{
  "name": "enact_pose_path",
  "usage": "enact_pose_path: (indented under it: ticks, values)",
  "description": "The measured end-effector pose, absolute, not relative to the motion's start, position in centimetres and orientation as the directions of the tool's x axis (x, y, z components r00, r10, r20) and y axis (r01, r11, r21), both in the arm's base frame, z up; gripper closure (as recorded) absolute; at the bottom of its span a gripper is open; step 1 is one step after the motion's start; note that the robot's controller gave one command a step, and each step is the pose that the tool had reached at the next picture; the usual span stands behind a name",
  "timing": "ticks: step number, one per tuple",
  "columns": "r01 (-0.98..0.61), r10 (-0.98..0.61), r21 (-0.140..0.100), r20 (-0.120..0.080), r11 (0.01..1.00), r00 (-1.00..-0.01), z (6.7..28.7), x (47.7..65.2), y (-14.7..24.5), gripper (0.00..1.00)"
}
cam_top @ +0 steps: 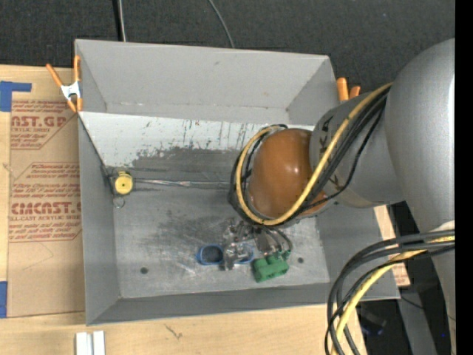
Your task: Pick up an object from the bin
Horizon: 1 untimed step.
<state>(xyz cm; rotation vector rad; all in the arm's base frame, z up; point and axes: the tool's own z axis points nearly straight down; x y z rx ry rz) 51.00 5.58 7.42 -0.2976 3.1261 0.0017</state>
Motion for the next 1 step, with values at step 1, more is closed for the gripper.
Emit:
enact_pose_path:
  ticks: [1]
  values:
    - [-0.239,-0.239,-0.002,-0.010,0.971,-0.971,23.58,50.94,3.50,1.00]
